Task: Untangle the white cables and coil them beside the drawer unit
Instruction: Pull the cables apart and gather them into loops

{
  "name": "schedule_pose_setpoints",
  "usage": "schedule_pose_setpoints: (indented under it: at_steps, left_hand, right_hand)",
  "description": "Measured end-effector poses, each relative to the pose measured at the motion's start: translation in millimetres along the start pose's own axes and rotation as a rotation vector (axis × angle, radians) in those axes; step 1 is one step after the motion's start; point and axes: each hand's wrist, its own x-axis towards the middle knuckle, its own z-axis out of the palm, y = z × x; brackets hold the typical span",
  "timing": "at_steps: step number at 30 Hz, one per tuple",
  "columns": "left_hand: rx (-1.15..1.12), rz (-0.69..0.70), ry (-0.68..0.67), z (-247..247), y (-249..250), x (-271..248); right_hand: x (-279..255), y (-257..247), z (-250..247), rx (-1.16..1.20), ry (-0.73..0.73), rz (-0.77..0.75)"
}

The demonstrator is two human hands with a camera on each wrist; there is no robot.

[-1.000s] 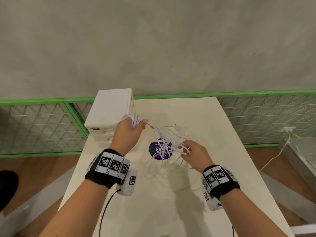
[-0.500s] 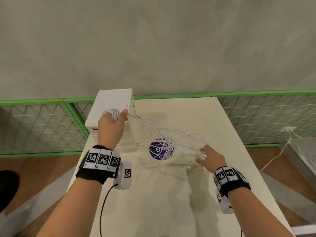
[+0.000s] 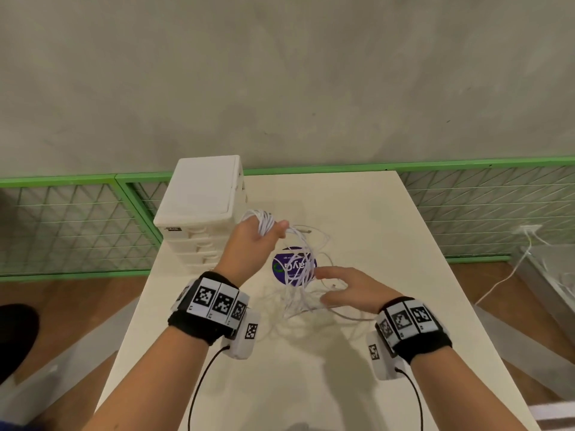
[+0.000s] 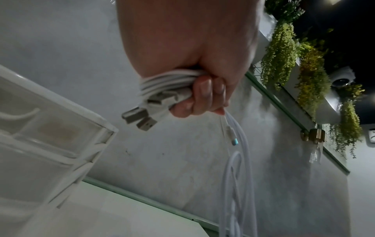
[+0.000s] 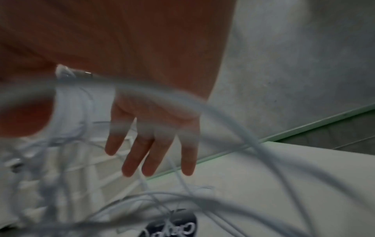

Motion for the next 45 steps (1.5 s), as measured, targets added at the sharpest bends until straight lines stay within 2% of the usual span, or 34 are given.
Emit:
schedule_pose_setpoints:
  at_steps: [2,5,10,14,18,20,22,25,30,33,37,39,41,45]
  left_hand:
    - [-0.018,0.021,-0.004,3.2,3.5,-0.4]
    - [-0.034,0.025,0.029,3.5,4.3,-0.1]
    - [-0.031,-0.073,0.081,-5.5,-13.4,-2.8]
    - [0.046,-0.166,-0.040,-0.5,-22.5,-9.2]
    - [0.025,-0.198,-0.216,12.7,-16.1,-15.4]
    - [0.077,-0.201,-0.258,17.3,-19.7,-15.3]
    - [0.130,-0.241,-0.233,16.5,-27.9,-13.0]
    - [0.176,-0.292,-0.169,3.9,-42.1,-9.0]
    - [0.073,-0.378,-0.092,-11.7,-52.0,-6.8]
    - [-0.015,-0.421,-0.047,-12.5,-49.6,-5.8]
    - [-0.021,-0.394,-0.070,-10.6,-44.8,-6.9]
    - [0.021,-0.375,-0.086,-9.2,-41.6,-8.1]
    - [0.045,-0.359,-0.141,-8.9,-36.2,-10.8]
    - [0.011,-0.325,-0.259,-14.6,-27.5,-16.2]
  right_hand:
    - [5.4,-12.4,13.3,0.003,-0.056,-0.040]
    - [14.5,-11.1,34.6,-0.006,-0.062,0.002]
    - [17.0,0.9,43.7,0.122,0.036,0.067]
    - [18.4,-12.2,38.7,0.249,0.202,0.001]
    - [19.7,-28.5,36.6,0.367,0.187,-0.073]
    - [17.7,-35.1,35.3,0.358,0.179,-0.107]
    - [15.2,-39.7,29.8,0.324,0.203,-0.145]
    - [12.6,-36.2,12.3,0.337,0.335,-0.152]
    - [11.8,-6.1,-11.6,0.204,0.517,-0.091]
    - [10.2,5.0,-16.4,0.219,0.633,-0.045]
    - [9.1,9.0,-15.7,0.159,0.575,-0.001]
    - [7.0,4.7,-12.8,0.130,0.546,-0.037]
    - [4.3,-1.1,-13.7,0.136,0.589,-0.100]
    - [-1.2,-15.6,-21.1,0.373,0.628,-0.177]
